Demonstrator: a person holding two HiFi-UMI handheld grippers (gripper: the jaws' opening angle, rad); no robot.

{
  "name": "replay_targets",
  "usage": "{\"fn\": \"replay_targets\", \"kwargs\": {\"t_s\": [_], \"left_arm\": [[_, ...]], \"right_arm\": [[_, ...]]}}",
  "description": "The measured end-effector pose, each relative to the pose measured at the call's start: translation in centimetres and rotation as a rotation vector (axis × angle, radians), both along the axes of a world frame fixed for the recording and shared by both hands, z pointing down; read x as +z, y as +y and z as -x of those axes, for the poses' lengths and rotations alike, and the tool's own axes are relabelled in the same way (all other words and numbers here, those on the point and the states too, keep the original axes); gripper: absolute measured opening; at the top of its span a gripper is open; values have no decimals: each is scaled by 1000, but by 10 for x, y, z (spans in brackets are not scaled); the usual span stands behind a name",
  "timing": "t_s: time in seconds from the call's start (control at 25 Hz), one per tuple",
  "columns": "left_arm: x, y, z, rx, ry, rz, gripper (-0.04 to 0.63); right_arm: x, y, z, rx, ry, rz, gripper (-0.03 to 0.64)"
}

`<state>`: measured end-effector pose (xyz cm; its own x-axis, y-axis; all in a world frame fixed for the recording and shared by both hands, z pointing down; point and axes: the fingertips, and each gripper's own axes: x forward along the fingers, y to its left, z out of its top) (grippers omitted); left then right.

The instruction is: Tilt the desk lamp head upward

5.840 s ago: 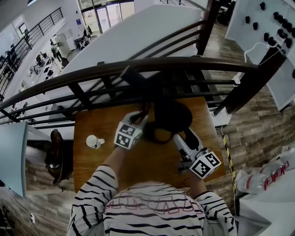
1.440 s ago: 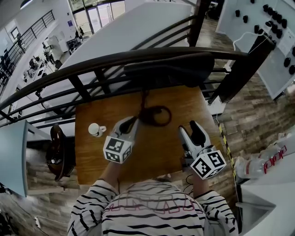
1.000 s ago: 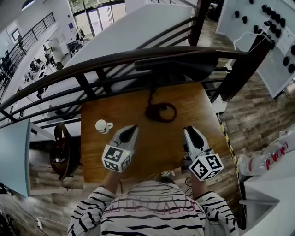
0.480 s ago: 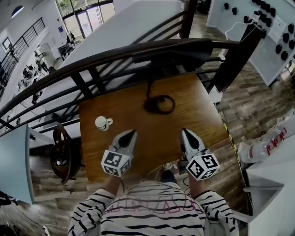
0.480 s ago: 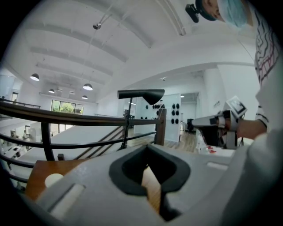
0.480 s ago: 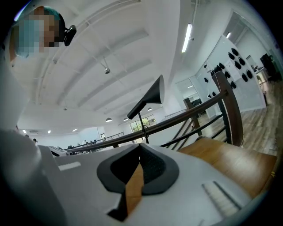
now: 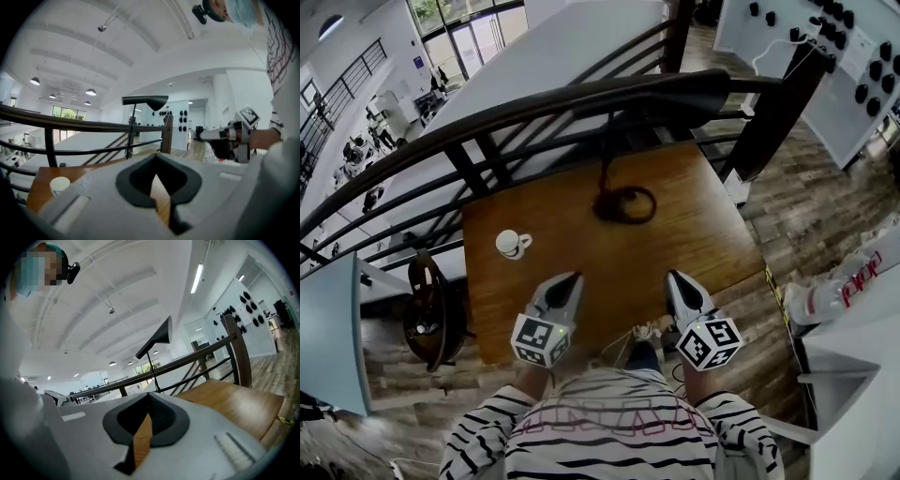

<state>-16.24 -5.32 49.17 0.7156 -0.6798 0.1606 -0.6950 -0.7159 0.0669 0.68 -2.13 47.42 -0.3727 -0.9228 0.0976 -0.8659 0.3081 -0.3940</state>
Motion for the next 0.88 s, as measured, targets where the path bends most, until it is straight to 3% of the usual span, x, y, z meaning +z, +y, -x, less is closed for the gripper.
{"fn": "replay_targets", "kwargs": {"t_s": [0.44, 0.88], "left_arm": [[1, 22, 14, -40, 5, 2, 2], [7, 25, 5, -34, -14, 22, 2]], "right_arm": [[17, 12, 17, -35, 50, 45, 0], [19, 15, 17, -36, 83, 51, 0]]}}
